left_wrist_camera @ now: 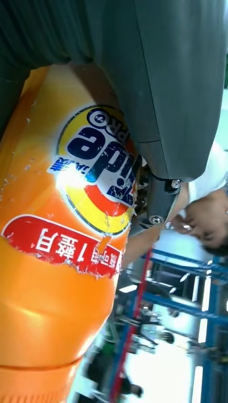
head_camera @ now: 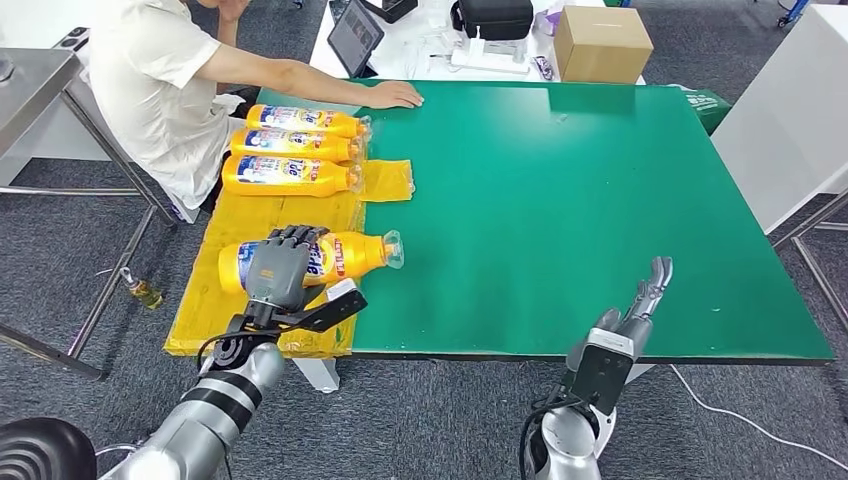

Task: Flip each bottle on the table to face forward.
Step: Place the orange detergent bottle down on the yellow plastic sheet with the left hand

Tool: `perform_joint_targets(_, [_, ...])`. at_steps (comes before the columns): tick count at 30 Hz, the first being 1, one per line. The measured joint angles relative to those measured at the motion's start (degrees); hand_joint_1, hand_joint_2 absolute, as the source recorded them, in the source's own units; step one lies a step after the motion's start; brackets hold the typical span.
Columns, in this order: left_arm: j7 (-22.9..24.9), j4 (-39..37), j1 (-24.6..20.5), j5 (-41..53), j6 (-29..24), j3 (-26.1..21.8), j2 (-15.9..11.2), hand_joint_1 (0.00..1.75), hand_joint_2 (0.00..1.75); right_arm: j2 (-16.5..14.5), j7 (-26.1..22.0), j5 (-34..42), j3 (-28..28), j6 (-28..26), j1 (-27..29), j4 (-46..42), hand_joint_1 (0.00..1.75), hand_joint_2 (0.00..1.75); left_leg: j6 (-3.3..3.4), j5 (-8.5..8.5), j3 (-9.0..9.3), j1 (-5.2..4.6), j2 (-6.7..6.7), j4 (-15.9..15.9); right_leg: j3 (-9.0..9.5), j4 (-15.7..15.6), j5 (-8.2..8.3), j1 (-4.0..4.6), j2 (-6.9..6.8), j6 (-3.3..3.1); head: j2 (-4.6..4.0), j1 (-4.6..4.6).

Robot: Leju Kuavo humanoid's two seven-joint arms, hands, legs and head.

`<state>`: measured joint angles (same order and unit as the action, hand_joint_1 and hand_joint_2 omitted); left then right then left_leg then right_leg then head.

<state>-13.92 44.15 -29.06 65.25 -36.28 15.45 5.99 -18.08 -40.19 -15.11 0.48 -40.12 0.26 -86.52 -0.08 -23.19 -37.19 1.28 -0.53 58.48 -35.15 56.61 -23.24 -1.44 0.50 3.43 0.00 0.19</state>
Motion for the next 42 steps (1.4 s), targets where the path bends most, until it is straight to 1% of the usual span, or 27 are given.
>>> perform_joint_targets(5, [2.50,-6.78,-3.18,0.58,5.04,1.27,0.06,1.75,1.75,0.26,0.00,0.80,1.15,0.01,-0.43,1.44,0.00,0.00,0.00,0.00,0.00,0.00,0.01,0.00,0.00,0.00,0.00,0.00,0.01,0.00,0.00,0.01])
perform_joint_targets(8, [3.04,-9.30,-4.17,0.16,6.33,1.38,0.18,1.74,1.75,0.50,0.00,0.95,1.69,0.02,-0.64,2.11,0.00,0.00,0.00,0.00,0.00,0.00,0.01,0.00,0.00,0.00,0.00,0.00,0.00,0.00,0.00,0.00])
perform_joint_targets(9, [3.12,-9.87,-4.42,0.08,6.61,1.43,0.19,1.70,1.75,0.55,0.00,0.95,1.81,0.02,-0.70,2.29,0.00,0.00,0.00,0.00,0.00,0.00,0.01,0.00,0.00,0.00,0.00,0.00,0.00,0.00,0.00,0.00])
perform_joint_targets(10, [3.22,-10.42,-4.71,-0.16,7.07,1.46,0.20,1.63,1.75,0.60,0.00,0.96,1.91,0.01,-0.77,2.46,0.00,0.00,0.00,0.00,0.00,0.00,0.01,0.00,0.00,0.00,0.00,0.00,0.00,0.00,0.00,0.00])
perform_joint_targets(12, [3.57,-11.66,-5.43,-1.04,8.79,1.47,0.25,1.42,1.75,0.72,0.00,0.98,2.16,0.01,-0.97,2.85,0.00,0.00,0.00,0.00,-0.01,0.00,0.01,0.00,0.00,0.00,0.00,0.00,0.00,0.00,0.00,0.00])
perform_joint_targets(13, [3.75,-12.34,-5.84,-1.70,9.86,1.47,0.28,1.26,1.75,0.79,0.00,0.97,2.33,0.01,-1.09,3.05,0.00,0.00,0.00,0.00,-0.01,0.00,0.01,0.00,0.00,0.00,0.00,0.00,0.00,0.00,0.00,0.00])
perform_joint_targets(14, [3.81,-13.00,-6.22,-2.47,10.90,1.45,0.30,1.07,1.75,0.86,0.00,0.97,2.54,0.02,-1.21,3.26,0.00,0.00,0.00,0.00,-0.01,0.00,0.01,0.00,0.00,0.00,0.00,0.00,0.00,0.00,0.00,-0.01])
perform_joint_targets(16, [3.16,-14.10,-6.78,-4.38,12.91,1.30,0.30,0.62,1.75,1.00,0.00,1.04,2.95,0.01,-1.34,3.60,0.00,0.00,0.00,0.00,0.00,0.00,0.01,0.00,0.00,0.00,0.00,0.00,0.00,0.00,0.00,0.00])
perform_joint_targets(17, [2.59,-14.54,-6.98,-5.21,13.90,1.20,0.30,0.45,1.75,1.08,0.00,1.13,3.12,0.01,-1.37,3.76,0.00,0.00,0.00,0.00,0.00,0.00,0.00,0.00,0.00,0.00,0.00,0.00,0.00,0.00,0.00,-0.01])
perform_joint_targets(18, [2.01,-14.90,-7.18,-5.82,14.92,1.12,0.30,0.32,1.75,1.19,0.00,1.23,3.24,0.01,-1.38,3.90,0.00,0.00,0.00,0.00,0.00,0.00,-0.01,0.00,0.01,0.00,0.00,0.00,0.00,0.00,0.00,0.00])
perform_joint_targets(20, [1.17,-15.50,-7.56,-6.26,17.15,1.08,0.26,0.20,1.75,1.40,0.00,1.46,3.35,0.02,-1.43,4.14,0.00,0.00,0.00,0.00,0.00,0.00,-0.04,0.00,0.03,0.00,-0.01,0.00,-0.01,0.00,0.00,0.00])
perform_joint_targets(22, [0.53,-15.97,-7.95,-6.37,19.49,1.11,0.22,0.16,1.75,1.63,0.00,1.71,3.36,0.02,-1.54,4.38,0.00,0.00,0.00,0.00,0.00,0.00,-0.04,0.00,0.05,0.00,-0.01,0.00,-0.01,0.01,0.00,-0.01])
perform_joint_targets(29, [-2.90,-16.42,-9.09,-9.11,27.76,1.22,-0.06,0.17,1.75,2.45,0.00,1.71,3.61,0.01,-2.18,5.55,0.00,0.00,0.00,0.00,0.18,-0.01,-0.14,-0.01,0.27,0.00,-0.02,-0.01,-0.11,0.00,0.00,-0.01])
perform_joint_targets(37, [-6.05,-16.34,-9.17,-11.55,31.80,2.03,-0.44,0.21,1.75,3.00,0.00,1.04,3.89,0.01,-2.61,6.73,0.00,0.00,0.00,0.01,0.36,-0.01,-0.23,-0.02,0.50,0.00,-0.03,-0.01,-0.17,0.00,0.00,0.01])
perform_joint_targets(42, [-6.83,-16.20,-9.04,-12.33,32.59,2.97,-0.47,0.20,1.75,3.28,0.00,0.82,3.91,0.02,-2.73,7.29,0.00,0.00,0.00,0.01,0.47,-0.01,-0.23,-0.02,0.60,0.00,-0.03,0.00,-0.17,0.00,0.00,0.00])
